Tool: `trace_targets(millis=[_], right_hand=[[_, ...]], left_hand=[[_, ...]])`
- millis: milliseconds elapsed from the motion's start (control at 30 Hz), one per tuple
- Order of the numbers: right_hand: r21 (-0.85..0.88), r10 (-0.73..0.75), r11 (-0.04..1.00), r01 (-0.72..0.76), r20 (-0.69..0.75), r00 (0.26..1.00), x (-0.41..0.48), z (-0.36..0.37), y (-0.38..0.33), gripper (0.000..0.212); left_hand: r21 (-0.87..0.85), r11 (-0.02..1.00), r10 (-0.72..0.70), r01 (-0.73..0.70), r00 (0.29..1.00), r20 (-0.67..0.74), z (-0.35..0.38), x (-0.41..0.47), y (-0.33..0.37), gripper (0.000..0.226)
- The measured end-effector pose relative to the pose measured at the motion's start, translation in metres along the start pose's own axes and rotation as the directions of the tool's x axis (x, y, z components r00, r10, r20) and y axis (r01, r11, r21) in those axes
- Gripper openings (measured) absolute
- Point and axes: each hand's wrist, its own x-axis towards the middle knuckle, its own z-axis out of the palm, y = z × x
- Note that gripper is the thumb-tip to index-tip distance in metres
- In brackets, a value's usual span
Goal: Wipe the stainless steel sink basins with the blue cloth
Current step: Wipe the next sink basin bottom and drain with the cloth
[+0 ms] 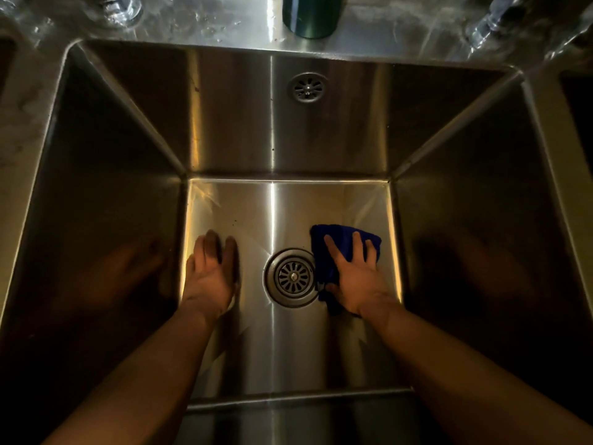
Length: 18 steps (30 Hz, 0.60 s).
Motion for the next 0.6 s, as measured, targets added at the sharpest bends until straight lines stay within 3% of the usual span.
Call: trace_targets(millis=[133,300,600], right_hand=[[-0.002,0.008,1.000,-0.008,-0.062,0.998,-0.004,0.001,-0.009,0.094],[0.018,-0.001,1.000,0.003,-0.113,0.994,-0.019,0.012,-0.018,0.067],[0.119,0.072,0.991,-0.056,-0.135,0.988,-0.043,-0.012,-0.018,0.066]], left_hand=[[-0.038,0.999,0.037,-0.039,0.998,-0.043,0.001,-0.004,0.009,0.086],[-0.028,0.999,0.034,-0.036,0.997,-0.066,-0.003,-0.012,0.023,0.080],[0.039,0.998,0.042,-0.039,0.996,-0.079,-0.033,-0.042,0.033,0.074]])
